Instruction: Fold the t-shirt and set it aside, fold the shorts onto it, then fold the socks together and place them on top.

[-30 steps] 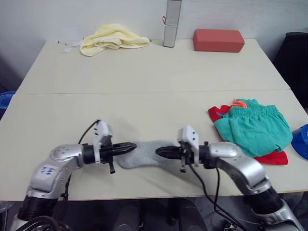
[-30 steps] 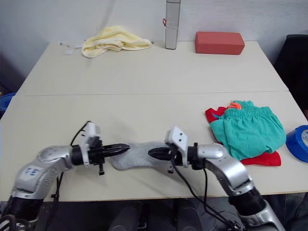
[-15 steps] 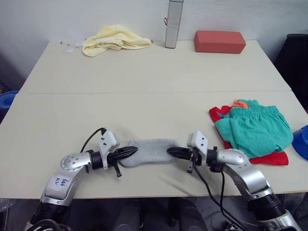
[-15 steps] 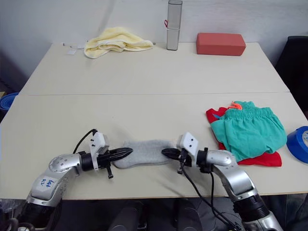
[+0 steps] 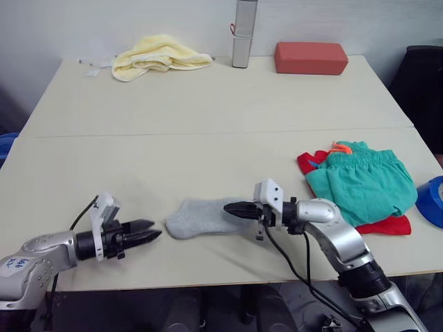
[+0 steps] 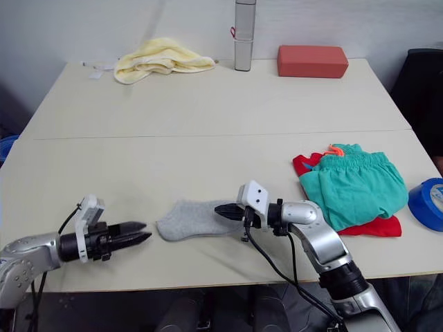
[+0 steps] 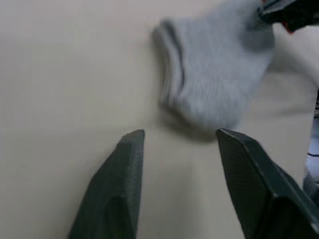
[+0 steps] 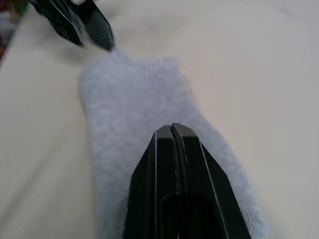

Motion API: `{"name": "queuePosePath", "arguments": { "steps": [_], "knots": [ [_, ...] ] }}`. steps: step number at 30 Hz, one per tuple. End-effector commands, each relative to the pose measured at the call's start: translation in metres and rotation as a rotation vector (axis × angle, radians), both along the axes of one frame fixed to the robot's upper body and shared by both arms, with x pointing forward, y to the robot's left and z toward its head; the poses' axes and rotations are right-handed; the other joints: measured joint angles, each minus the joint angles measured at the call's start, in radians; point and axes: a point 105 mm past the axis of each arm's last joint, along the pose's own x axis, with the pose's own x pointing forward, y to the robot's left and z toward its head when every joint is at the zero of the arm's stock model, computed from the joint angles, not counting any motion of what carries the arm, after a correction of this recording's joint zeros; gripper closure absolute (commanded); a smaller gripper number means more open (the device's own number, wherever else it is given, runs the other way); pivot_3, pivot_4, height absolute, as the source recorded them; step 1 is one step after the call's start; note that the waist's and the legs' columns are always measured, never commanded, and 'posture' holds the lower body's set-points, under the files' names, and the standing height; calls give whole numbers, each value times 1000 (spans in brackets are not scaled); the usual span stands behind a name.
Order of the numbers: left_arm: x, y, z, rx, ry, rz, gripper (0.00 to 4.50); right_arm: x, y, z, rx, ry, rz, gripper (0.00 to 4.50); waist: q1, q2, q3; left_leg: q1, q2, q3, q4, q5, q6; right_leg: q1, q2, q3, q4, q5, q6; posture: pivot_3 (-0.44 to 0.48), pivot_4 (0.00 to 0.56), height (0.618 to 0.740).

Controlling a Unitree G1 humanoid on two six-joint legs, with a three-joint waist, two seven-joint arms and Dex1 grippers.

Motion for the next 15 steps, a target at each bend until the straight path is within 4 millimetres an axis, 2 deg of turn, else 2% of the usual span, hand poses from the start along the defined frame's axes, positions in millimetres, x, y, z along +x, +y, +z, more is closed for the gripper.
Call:
{"name": "queuePosePath", "arguments": {
  "steps": [1, 6, 11, 15],
  "knots": [
    [-3, -8, -3, -39, 121, 59, 1374, 3, 1, -2, -16, -32, -6, 4500, -2, 0, 0, 0, 0, 0, 0, 0, 0, 0, 0, 0, 0, 0, 0, 0, 150, 740],
    [-3, -22, -9, -104, 280, 98, 1374, -3, -3, -9, -54, -27, 27, 4500, -3, 0, 0, 2, 0, 0, 0, 1, -2, 0, 0, 0, 4, 0, 0, 0, 150, 740],
    [3, -36, -12, -107, 311, 89, 1374, -5, -2, -9, -52, -18, 41, 4500, -1, 0, -1, 3, -1, 0, 0, 1, -2, 2, 0, 0, 4, 0, 0, 0, 150, 740],
    [8, -58, -14, -152, 357, 61, 1374, -5, 0, -9, -49, -13, 46, 4500, 10, 1, -1, 3, -1, 0, 0, 1, -2, 2, 0, 0, 4, 0, 0, 0, 150, 740]
  ]
}}
